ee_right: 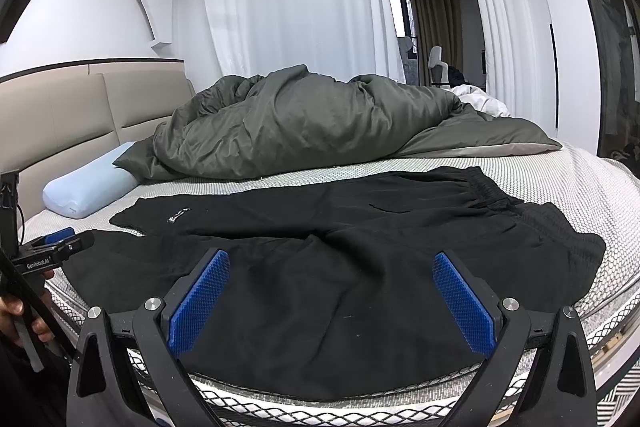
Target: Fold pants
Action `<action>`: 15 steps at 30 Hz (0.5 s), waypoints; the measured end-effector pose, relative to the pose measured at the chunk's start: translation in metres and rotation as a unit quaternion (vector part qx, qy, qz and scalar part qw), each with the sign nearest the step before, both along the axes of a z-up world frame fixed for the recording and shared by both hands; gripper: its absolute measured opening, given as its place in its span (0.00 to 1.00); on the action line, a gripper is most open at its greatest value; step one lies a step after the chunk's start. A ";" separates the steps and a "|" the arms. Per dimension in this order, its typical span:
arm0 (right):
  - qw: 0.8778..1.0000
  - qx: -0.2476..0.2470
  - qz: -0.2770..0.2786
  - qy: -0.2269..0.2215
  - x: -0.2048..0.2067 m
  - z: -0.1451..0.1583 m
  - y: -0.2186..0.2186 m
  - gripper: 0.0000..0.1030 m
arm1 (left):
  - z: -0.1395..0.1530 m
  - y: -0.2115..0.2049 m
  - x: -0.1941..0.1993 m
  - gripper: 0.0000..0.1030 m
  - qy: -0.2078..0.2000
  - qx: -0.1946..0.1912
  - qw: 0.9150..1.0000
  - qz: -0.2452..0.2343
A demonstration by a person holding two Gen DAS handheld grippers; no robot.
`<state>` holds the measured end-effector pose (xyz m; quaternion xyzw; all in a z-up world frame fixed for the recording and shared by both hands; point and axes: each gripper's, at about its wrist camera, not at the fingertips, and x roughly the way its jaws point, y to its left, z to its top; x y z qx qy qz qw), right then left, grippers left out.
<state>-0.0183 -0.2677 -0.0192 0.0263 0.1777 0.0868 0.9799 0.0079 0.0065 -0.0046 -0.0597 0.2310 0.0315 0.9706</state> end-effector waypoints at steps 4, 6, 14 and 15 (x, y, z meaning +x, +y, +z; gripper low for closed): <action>1.000 -0.004 0.000 0.000 0.000 -0.001 0.000 1.00 | 0.001 0.000 -0.001 0.99 -0.004 -0.003 1.000 0.000; 1.000 -0.004 0.000 0.001 0.001 -0.001 0.000 1.00 | 0.001 0.000 -0.001 0.99 -0.003 -0.001 1.000 0.000; 1.000 -0.005 -0.001 0.001 0.001 -0.001 0.000 1.00 | 0.001 0.000 -0.001 0.99 -0.002 -0.002 1.000 0.001; 1.000 -0.005 -0.001 0.001 0.001 -0.001 0.000 1.00 | 0.002 0.000 -0.002 0.99 -0.002 -0.002 1.000 0.002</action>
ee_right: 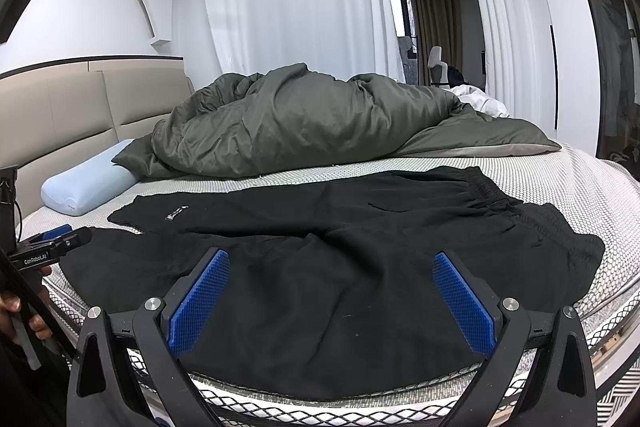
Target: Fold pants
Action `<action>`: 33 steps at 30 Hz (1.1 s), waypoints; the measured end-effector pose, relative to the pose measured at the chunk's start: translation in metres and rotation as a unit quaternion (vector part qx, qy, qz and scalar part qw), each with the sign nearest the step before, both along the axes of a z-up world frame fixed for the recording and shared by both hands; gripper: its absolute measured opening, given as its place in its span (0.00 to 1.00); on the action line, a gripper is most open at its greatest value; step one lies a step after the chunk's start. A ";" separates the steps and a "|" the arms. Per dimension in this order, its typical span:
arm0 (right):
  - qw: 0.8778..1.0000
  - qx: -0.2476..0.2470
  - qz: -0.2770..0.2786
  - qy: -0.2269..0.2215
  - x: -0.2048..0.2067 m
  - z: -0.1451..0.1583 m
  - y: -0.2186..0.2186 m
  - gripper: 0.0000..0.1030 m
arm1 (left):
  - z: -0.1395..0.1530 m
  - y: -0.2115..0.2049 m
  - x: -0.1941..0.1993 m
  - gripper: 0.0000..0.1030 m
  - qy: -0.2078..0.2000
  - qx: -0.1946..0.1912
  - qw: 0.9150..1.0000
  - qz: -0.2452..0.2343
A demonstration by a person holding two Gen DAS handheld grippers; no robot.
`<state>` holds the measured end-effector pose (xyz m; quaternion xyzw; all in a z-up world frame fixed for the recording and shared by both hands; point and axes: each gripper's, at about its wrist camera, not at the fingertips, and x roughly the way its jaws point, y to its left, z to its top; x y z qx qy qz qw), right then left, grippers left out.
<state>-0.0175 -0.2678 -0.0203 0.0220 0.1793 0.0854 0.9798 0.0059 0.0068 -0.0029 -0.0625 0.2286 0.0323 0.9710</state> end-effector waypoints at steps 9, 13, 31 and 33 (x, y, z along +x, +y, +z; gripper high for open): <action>1.000 0.001 -0.003 -0.001 0.000 -0.001 -0.002 1.00 | 0.000 0.004 0.001 0.99 0.001 0.001 1.000 0.005; 1.000 0.001 -0.004 -0.001 0.000 -0.001 -0.003 1.00 | 0.000 0.005 0.001 0.99 0.002 -0.001 1.000 0.007; 0.999 0.034 -0.014 0.000 -0.004 0.001 -0.020 1.00 | -0.009 0.056 0.008 0.99 0.022 -0.041 0.996 0.077; 0.999 0.047 -0.019 0.001 -0.004 0.002 -0.027 1.00 | -0.009 0.075 0.004 0.99 0.029 -0.059 0.993 0.099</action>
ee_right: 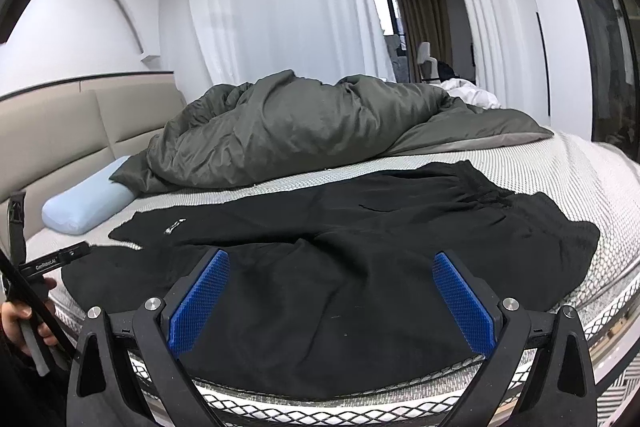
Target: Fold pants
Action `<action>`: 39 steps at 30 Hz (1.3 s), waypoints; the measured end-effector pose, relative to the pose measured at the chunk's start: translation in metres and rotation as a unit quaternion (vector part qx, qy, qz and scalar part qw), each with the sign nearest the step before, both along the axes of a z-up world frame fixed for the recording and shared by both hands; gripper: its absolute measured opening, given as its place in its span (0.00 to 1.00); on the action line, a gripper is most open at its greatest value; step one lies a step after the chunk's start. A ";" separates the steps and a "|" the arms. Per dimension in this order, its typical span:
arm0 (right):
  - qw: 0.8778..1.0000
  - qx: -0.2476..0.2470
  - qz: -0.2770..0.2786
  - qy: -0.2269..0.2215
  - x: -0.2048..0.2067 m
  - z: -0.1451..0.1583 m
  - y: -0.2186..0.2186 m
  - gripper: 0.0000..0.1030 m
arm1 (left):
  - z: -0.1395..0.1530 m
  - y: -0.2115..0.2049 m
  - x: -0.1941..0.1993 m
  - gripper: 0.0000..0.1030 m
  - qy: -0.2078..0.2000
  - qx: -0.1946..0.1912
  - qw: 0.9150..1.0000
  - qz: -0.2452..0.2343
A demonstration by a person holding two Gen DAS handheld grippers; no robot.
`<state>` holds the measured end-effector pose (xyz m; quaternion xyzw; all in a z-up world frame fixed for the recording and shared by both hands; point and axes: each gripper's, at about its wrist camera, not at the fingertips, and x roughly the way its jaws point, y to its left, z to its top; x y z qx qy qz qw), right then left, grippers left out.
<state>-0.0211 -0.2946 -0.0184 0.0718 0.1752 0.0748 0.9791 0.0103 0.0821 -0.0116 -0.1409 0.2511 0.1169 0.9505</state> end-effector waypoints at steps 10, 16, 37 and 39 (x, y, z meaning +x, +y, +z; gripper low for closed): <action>0.998 0.037 -0.034 0.028 0.005 -0.004 -0.025 1.00 | -0.032 0.115 -0.037 0.99 0.023 -0.160 0.982 0.097; 0.998 0.033 -0.040 0.032 0.008 -0.004 -0.019 1.00 | -0.060 0.145 -0.047 0.78 0.030 -0.250 0.966 0.059; 0.997 0.029 -0.052 0.038 0.016 -0.005 -0.022 1.00 | -0.085 0.150 -0.003 0.04 0.057 -0.299 0.950 0.061; 0.995 0.036 -0.082 0.033 0.014 -0.002 -0.045 1.00 | -0.079 0.152 0.000 0.03 0.048 -0.290 0.953 0.071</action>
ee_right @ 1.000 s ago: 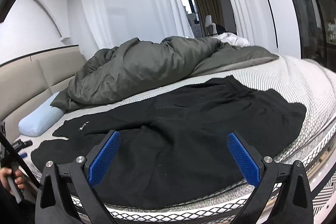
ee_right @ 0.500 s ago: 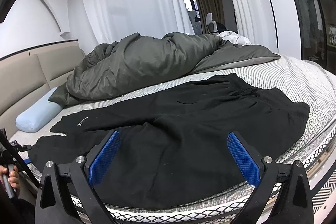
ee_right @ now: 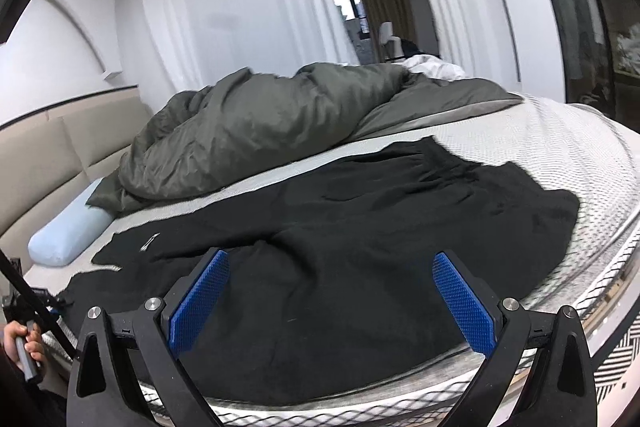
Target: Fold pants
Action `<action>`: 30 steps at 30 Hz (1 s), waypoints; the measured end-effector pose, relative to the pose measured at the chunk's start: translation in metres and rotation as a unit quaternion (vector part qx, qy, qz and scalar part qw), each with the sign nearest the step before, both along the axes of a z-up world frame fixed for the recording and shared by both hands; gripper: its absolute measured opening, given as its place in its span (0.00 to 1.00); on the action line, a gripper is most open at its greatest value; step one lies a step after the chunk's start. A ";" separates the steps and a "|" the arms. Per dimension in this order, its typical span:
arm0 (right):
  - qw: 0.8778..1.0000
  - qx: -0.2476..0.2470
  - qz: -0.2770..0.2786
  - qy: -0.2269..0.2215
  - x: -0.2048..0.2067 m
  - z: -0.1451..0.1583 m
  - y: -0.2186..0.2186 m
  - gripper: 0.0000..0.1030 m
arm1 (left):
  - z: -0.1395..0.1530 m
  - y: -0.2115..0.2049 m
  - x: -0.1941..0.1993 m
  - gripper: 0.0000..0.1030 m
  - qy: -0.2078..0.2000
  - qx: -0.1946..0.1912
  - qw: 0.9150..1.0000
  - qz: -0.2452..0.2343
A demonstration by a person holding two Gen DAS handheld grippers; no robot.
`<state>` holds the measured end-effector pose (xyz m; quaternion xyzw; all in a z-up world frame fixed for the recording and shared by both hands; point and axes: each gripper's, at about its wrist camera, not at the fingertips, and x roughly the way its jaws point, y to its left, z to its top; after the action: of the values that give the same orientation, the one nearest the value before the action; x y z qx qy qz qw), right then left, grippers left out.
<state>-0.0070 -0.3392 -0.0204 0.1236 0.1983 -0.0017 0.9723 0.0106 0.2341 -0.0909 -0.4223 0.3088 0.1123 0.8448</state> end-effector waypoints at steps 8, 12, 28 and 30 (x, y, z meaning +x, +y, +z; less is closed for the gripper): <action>0.986 0.090 -0.100 0.096 0.004 -0.036 -0.122 1.00 | 0.007 0.011 -0.018 0.02 -0.019 0.004 0.999 0.033; 0.981 0.147 -0.088 0.094 0.009 -0.050 -0.150 1.00 | 0.007 0.013 -0.020 0.02 -0.013 0.008 0.999 0.035; 0.978 0.168 -0.093 0.087 0.069 -0.063 -0.171 0.78 | -0.009 0.005 -0.006 0.03 0.020 0.003 1.000 -0.007; 0.981 0.144 -0.097 0.085 0.067 -0.054 -0.164 0.66 | -0.010 0.006 -0.003 0.03 0.019 0.004 1.000 -0.002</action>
<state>0.0604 -0.5034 -0.0742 0.2799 0.2660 -0.0780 0.9191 0.0076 0.2402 -0.1004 -0.4157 0.3250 0.1197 0.8410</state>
